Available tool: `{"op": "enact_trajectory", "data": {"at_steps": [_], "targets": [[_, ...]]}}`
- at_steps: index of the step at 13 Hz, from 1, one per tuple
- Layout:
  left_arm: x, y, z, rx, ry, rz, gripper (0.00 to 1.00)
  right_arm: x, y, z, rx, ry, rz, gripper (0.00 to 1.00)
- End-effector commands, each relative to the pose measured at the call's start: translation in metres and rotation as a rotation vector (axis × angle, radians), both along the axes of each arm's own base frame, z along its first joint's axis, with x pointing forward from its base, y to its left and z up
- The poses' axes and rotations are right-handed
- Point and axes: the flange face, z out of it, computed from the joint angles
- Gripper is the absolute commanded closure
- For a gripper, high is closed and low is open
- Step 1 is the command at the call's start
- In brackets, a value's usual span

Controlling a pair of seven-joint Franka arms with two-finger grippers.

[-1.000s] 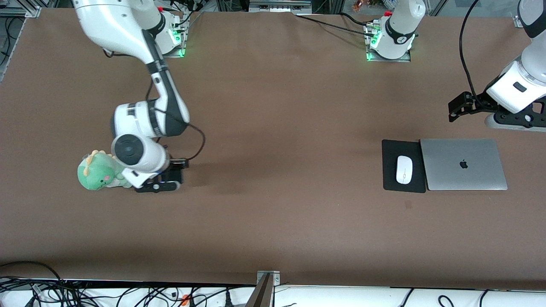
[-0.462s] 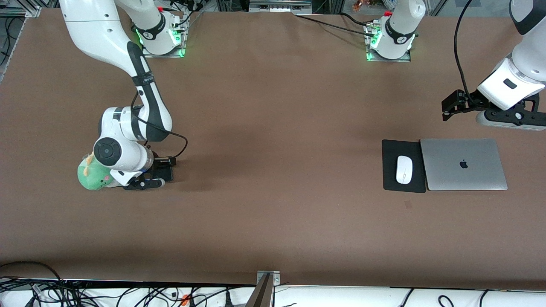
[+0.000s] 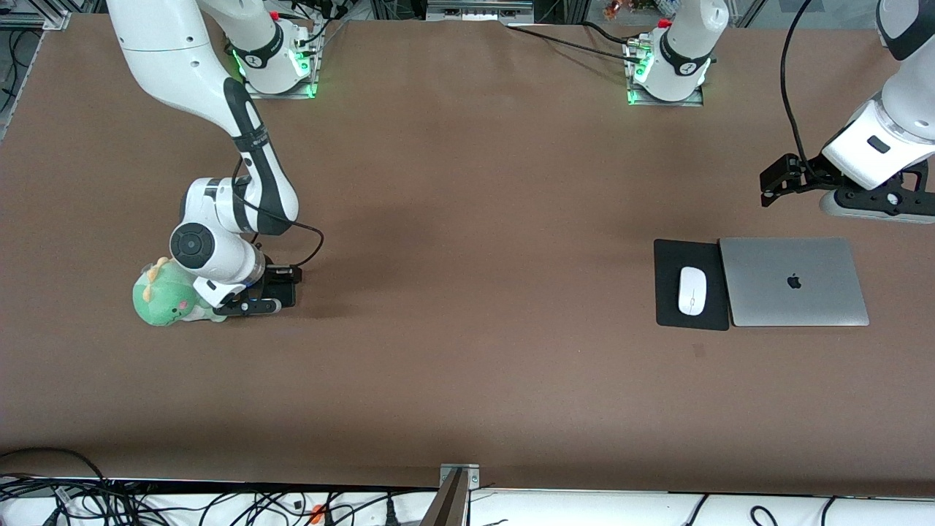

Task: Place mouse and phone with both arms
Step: 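Carry the phone beside the plush toy while the left gripper withdraws, then lower the phone beside the plush toy and open the right gripper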

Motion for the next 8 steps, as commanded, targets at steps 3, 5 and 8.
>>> {"op": "enact_trajectory", "data": {"at_steps": [3, 5, 8], "targets": [[-0.006, -0.006, 0.004, -0.008, 0.01, -0.012, 0.0, 0.001, 0.008, 0.045, 0.055, -0.04, -0.01, 0.0], [-0.006, -0.009, 0.004, -0.008, 0.009, -0.017, 0.0, 0.005, 0.015, 0.078, 0.078, -0.073, 0.003, 0.0], [-0.007, -0.012, 0.005, -0.008, 0.009, -0.023, 0.0, -0.001, 0.018, 0.15, 0.129, -0.093, -0.002, 0.0]]}}
